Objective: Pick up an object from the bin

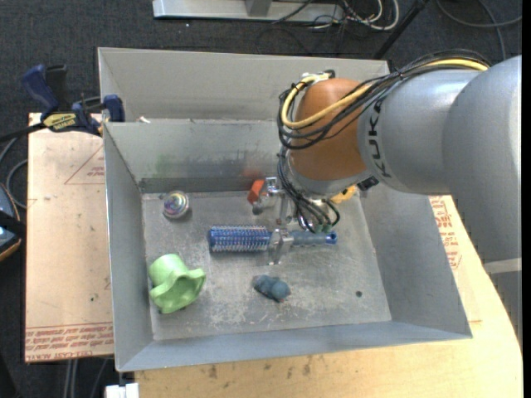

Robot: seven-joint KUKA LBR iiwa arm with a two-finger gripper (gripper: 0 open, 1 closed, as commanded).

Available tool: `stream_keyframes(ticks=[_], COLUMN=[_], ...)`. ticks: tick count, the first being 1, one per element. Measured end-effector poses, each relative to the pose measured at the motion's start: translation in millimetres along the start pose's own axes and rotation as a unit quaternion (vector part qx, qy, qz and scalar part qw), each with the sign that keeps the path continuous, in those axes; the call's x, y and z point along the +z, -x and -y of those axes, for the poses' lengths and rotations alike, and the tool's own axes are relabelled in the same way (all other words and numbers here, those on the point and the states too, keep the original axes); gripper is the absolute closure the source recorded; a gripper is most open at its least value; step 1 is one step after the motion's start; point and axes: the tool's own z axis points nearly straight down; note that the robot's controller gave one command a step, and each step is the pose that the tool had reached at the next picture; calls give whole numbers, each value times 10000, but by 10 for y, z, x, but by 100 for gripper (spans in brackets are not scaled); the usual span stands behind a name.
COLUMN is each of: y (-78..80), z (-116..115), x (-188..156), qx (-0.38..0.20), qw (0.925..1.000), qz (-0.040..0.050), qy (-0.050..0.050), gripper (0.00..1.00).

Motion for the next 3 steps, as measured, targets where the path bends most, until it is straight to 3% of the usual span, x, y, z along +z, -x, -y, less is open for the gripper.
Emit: stream_keyframes(ticks=[1,2,3], y=[-6,-9,10], z=[-69,-126,-130], x=[-36,251,222], qx=[307,790,782], qw=[9995,9969,9969], qz=[-12,3,-5], qy=[0,-1,-2], gripper=[0,0,0])
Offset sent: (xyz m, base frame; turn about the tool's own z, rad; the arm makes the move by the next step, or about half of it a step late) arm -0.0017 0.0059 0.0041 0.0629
